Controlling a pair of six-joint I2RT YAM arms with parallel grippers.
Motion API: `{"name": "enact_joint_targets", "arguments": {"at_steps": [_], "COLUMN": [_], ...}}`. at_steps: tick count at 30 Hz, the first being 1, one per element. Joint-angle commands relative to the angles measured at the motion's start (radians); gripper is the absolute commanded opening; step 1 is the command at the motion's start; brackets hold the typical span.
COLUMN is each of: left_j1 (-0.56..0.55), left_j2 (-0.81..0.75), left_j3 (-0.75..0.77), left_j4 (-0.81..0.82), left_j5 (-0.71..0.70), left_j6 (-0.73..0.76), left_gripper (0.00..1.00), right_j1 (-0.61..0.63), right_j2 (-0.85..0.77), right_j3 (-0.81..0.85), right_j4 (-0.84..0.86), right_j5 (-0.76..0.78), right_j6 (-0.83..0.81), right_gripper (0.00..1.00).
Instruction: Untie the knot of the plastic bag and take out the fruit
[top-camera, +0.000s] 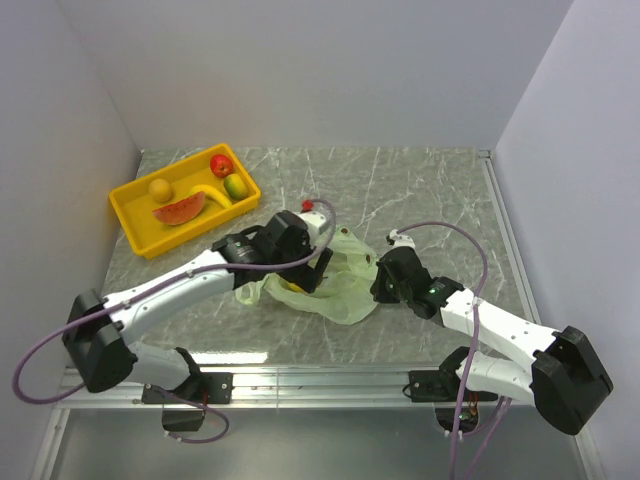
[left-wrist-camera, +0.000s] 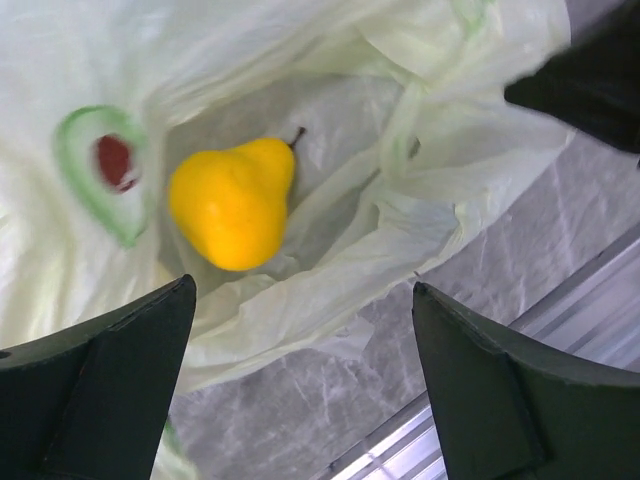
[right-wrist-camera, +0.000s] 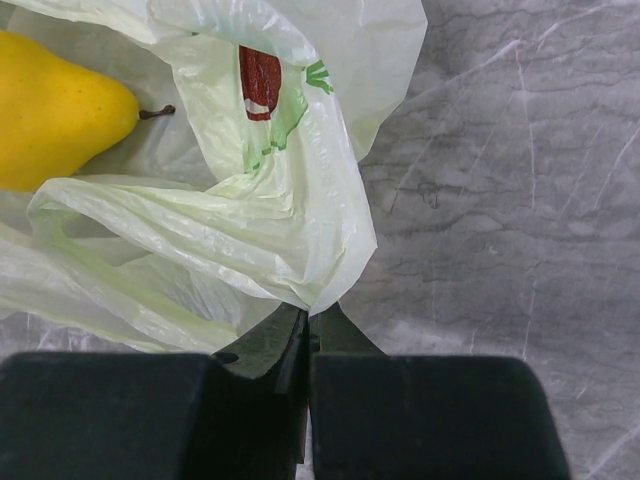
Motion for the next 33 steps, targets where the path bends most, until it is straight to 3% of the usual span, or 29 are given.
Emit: {"name": "enact_joint_targets", "arguments": {"at_steps": [1,6,13,23,33], "left_j1": [-0.037,-0.039,-0.037,-0.019,-0.017], "left_j2": [0.106,0.248,0.397,0.411,0.383], "left_j3": [0.059,0.104,0.138,0.077,-0.025], "left_j4": [0.054,0.062,0.078,0.115,0.112], "left_j5": [0.06,0.025,-0.128,-0.205,-0.177], "left_j6": [0.139,0.25,0.298,0.286,0.202], "left_gripper": [0.95,0.94,0.95,0.98,0.97], "right_j1": [-0.003,-0.001,-0.001,-0.003,-0.001], "right_j2": [-0.005,-0.011,-0.031,-0.028,-0.005], "right_j3": [0.032,0.032,0.024,0.001,0.008], "right_j4": [0.027,0.022,0.013,0.035,0.054], "right_j5": [-0.005,-0.008,-0.003,-0.014,-0.034], "right_j6": [-0.004,-0.003,0.005,0.028,0.032], "right_gripper": [0.0,0.0,0.0,0.0,0.0]}}
